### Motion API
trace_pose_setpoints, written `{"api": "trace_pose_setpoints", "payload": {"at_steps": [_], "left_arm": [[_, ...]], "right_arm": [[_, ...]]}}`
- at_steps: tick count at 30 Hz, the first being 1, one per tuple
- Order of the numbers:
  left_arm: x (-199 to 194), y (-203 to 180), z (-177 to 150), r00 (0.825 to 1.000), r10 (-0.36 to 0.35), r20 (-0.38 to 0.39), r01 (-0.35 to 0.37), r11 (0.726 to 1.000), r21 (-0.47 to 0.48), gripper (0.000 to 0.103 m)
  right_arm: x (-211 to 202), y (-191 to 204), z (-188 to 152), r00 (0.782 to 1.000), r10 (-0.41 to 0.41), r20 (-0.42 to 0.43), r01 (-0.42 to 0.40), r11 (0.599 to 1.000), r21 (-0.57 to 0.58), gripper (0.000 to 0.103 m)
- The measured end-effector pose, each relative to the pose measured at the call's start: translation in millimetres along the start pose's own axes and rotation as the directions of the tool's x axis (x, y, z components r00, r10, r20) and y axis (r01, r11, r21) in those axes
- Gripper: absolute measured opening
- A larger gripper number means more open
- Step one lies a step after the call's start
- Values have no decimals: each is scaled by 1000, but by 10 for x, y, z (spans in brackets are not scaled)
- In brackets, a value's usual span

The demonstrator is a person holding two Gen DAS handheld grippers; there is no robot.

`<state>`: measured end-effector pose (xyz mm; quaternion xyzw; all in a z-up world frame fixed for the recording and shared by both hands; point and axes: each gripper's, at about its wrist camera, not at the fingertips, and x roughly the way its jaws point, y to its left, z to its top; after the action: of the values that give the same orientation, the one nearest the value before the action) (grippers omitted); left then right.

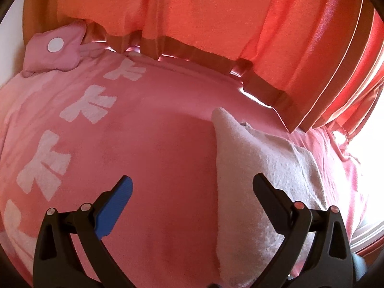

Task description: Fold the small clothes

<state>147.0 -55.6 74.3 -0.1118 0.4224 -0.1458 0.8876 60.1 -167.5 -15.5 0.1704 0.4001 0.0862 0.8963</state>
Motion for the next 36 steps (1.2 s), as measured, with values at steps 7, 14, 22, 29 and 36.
{"api": "trace_pose_setpoints", "payload": {"at_steps": [7, 14, 22, 29, 36], "left_arm": [[23, 96, 82, 1000, 2, -27, -3, 1000, -10, 98], [3, 80, 76, 999, -22, -35, 22, 1000, -2, 98], [-10, 96, 94, 999, -36, -30, 35, 999, -8, 98], [78, 1, 33, 998, -29, -62, 31, 999, 32, 98], [113, -171, -86, 995, -45, -88, 54, 993, 105, 98]], "right_arm": [[-110, -17, -252, 999, -10, -32, 10, 1000, 18, 54], [-183, -139, -70, 994, -49, 94, 41, 995, 90, 48], [-24, 44, -73, 994, -83, 77, 87, 995, -54, 19], [85, 200, -249, 995, -103, -11, 100, 980, -173, 16], [-675, -143, -152, 1000, -15, -13, 15, 1000, -9, 19]]}}
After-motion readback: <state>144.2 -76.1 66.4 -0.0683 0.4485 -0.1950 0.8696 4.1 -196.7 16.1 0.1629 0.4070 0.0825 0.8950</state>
